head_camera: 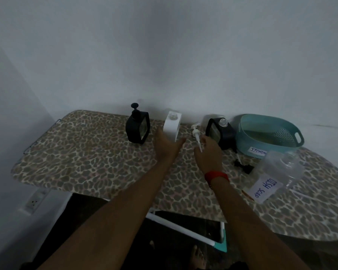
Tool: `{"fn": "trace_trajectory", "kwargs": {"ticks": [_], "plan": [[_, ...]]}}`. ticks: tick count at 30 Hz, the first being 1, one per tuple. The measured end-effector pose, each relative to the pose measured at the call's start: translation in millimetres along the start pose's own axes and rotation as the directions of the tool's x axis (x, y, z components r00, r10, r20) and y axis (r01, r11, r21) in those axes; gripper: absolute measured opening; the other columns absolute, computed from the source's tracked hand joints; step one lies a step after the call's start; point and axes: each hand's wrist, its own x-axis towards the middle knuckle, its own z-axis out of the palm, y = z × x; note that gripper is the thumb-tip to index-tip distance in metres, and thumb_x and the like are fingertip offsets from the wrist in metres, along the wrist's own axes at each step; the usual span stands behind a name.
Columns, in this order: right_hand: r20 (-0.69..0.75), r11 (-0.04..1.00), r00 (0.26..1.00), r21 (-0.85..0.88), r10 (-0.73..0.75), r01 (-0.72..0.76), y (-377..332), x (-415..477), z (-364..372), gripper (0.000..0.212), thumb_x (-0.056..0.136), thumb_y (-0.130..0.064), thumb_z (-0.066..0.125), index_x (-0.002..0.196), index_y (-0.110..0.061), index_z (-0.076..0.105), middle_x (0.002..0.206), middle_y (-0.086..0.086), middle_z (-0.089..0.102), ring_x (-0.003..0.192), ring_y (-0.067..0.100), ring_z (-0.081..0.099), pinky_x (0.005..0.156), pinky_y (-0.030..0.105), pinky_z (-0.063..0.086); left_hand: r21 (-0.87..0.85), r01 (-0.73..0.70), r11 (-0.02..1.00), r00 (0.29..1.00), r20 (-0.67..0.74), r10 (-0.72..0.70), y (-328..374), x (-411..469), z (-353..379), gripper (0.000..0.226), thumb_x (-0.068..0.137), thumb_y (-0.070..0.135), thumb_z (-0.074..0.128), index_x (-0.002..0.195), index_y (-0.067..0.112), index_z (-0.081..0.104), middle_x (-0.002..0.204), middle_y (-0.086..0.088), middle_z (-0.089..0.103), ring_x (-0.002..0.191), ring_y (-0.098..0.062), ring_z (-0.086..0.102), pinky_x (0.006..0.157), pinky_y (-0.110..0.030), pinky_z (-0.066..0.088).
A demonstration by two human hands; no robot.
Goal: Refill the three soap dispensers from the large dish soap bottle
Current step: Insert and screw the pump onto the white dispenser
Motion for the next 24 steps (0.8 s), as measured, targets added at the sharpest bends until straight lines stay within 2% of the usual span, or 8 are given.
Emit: {"fn": "trace_trajectory", "kwargs": {"ticks": [2,7,9,11,12,16,21,24], "plan": [[0.04,0.999,0.999,-0.035,-0.023,0.025,-2,12,3,0.038,0.091,0.001,0.06,0.129,0.006,0.059,0.124,0.024,0.061,0.118,0.035,0.056,0.099,0.032,0.04,0.008,-0.016,1.0,0.999,-0.05,0.017,1,11,9,0.08,0.073,0.031,0.089,0.138,0.008,0.049,0.134,-0.013,0.059,0.123,-0.03,0.057,0.095,-0.033,0.047],[0.172,0.987,0.984,-0.163,0.038,-0.01,-7,35,20,0.055,0.095,-0.005,0.052,0.148,0.001,0.037,0.146,0.023,0.042,0.134,0.037,0.042,0.111,0.039,0.035,-0.061,-0.071,0.996,0.995,-0.077,0.066,-9,18,-2,0.058,0.082,0.022,0.084,0.131,0.003,0.06,0.127,-0.016,0.066,0.114,-0.03,0.064,0.087,-0.034,0.053],[0.194,0.961,0.979,-0.275,0.058,-0.002,-10,45,28,0.058,0.097,-0.006,0.05,0.151,0.0,0.031,0.152,0.025,0.035,0.138,0.039,0.039,0.113,0.043,0.035,-0.034,-0.083,0.996,0.993,-0.081,0.08,-11,12,-17,0.056,0.08,0.02,0.085,0.128,0.0,0.062,0.125,-0.018,0.067,0.112,-0.031,0.065,0.081,-0.028,0.049],[0.205,0.904,0.976,-0.428,0.071,0.024,-11,56,35,0.052,0.1,-0.011,0.045,0.149,0.003,0.033,0.153,0.025,0.035,0.139,0.04,0.038,0.113,0.047,0.036,0.0,-0.113,0.994,0.99,-0.087,0.113,-12,-2,-38,0.054,0.08,0.019,0.086,0.124,-0.002,0.063,0.121,-0.019,0.068,0.109,-0.032,0.066,0.074,-0.021,0.048],[0.221,0.867,0.973,-0.495,0.07,0.05,-11,61,39,0.052,0.101,-0.012,0.042,0.149,0.004,0.032,0.153,0.025,0.034,0.14,0.04,0.037,0.113,0.047,0.036,0.006,-0.134,0.991,0.988,-0.082,0.134,-13,-11,-50,0.053,0.08,0.019,0.085,0.123,-0.003,0.063,0.119,-0.019,0.068,0.106,-0.031,0.066,0.072,-0.02,0.049],[0.259,0.775,0.965,-0.618,0.048,0.128,-7,79,54,0.046,0.103,-0.008,0.034,0.147,0.006,0.033,0.151,0.027,0.038,0.136,0.041,0.041,0.111,0.045,0.039,-0.058,-0.181,0.982,0.983,-0.047,0.179,-13,-49,-96,0.052,0.079,0.014,0.086,0.124,-0.001,0.064,0.115,-0.015,0.071,0.102,-0.025,0.07,0.079,-0.035,0.06],[0.207,0.794,0.978,-0.596,0.006,0.121,-4,94,62,0.032,0.101,0.0,0.034,0.126,0.0,0.055,0.132,0.023,0.055,0.118,0.037,0.056,0.097,0.045,0.051,-0.162,-0.162,0.973,0.987,-0.029,0.159,-11,-83,-136,0.05,0.077,0.008,0.086,0.123,0.005,0.068,0.111,-0.005,0.074,0.098,-0.009,0.073,0.076,-0.02,0.06],[0.196,0.9,0.98,-0.418,-0.044,0.124,-12,95,56,0.026,0.098,-0.002,0.045,0.121,-0.001,0.055,0.121,0.023,0.062,0.108,0.039,0.062,0.09,0.046,0.053,-0.172,-0.161,0.972,0.987,-0.01,0.161,-6,-92,-150,0.051,0.076,0.009,0.087,0.123,0.006,0.067,0.113,-0.006,0.074,0.102,-0.013,0.073,0.079,-0.026,0.061]]}}
